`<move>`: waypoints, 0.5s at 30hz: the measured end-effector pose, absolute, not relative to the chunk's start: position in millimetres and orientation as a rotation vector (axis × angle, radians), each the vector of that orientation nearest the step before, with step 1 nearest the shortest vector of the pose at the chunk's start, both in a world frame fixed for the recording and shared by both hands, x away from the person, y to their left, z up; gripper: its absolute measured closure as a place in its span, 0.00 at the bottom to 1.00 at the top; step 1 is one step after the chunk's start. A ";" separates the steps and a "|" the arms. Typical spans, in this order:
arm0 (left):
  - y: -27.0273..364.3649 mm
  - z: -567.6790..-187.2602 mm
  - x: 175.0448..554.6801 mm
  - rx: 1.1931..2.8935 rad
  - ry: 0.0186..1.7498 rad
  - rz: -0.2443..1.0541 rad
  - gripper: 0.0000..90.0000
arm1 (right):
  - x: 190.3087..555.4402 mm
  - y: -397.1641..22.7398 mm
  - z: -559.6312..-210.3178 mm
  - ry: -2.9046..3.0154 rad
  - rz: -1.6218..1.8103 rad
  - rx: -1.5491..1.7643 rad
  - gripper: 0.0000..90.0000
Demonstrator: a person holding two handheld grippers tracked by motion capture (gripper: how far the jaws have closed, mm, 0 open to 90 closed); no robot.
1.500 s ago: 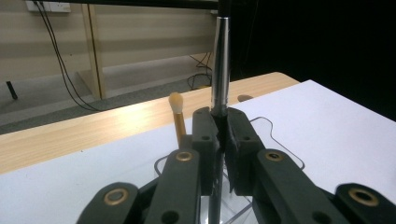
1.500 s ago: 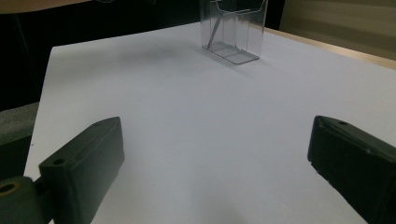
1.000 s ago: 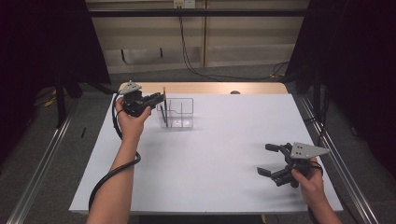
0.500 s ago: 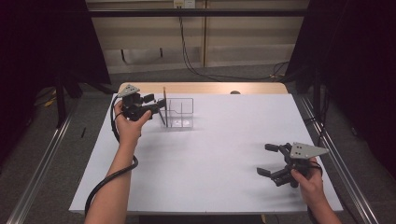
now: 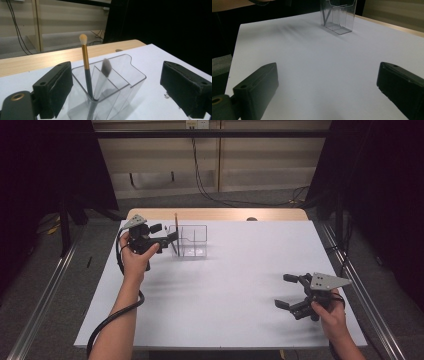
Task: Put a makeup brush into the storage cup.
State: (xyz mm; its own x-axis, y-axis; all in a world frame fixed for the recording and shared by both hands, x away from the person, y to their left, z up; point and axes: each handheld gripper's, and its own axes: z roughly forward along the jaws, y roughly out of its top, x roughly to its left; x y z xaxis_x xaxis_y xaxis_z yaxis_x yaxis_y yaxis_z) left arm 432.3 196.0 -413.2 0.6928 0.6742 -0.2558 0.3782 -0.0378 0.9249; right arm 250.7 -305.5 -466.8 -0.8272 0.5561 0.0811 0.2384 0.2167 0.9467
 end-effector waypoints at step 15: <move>206.7 -419.1 419.3 1.614 0.799 0.259 0.03 | 250.6 -304.6 -466.7 2.219 1.647 0.748 0.04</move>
State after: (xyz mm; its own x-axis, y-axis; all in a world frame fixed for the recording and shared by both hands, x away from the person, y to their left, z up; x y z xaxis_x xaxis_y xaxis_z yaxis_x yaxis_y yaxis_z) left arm 419.3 206.7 -419.1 0.7345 0.6235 -0.2679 0.3471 -0.0061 0.9378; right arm 250.6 -304.6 -466.7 -0.8276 0.5553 0.0816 0.2388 0.2168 0.9466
